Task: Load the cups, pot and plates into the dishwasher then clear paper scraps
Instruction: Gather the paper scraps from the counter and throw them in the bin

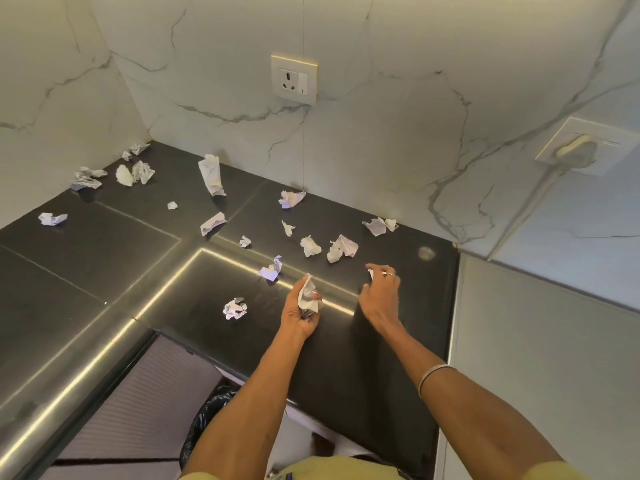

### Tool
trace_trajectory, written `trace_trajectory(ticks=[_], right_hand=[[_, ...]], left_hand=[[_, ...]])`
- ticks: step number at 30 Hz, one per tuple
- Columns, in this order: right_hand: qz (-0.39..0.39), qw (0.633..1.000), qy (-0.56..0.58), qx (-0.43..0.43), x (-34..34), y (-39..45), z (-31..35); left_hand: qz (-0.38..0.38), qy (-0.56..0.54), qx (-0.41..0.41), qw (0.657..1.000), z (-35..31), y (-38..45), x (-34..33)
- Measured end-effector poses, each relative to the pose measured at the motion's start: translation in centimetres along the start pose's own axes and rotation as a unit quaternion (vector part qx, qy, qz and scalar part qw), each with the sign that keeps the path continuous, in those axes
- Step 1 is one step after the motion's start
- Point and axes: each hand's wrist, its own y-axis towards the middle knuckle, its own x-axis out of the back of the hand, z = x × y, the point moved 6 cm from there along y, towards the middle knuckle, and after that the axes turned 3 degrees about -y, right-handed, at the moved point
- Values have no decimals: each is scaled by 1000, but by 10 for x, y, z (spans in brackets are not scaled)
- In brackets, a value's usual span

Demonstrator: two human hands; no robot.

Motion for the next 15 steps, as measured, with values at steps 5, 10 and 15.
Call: trace_trajectory(ticks=[5, 10, 15], right_hand=[[60, 997, -8, -38, 2, 37, -29], [78, 994, -71, -13, -5, 46, -39], [24, 999, 18, -28, -3, 39, -34]], left_hand=[[9, -14, 12, 1000, -2, 5, -6], [9, -45, 7, 999, -8, 11, -13], [14, -12, 5, 1000, -3, 14, -13]])
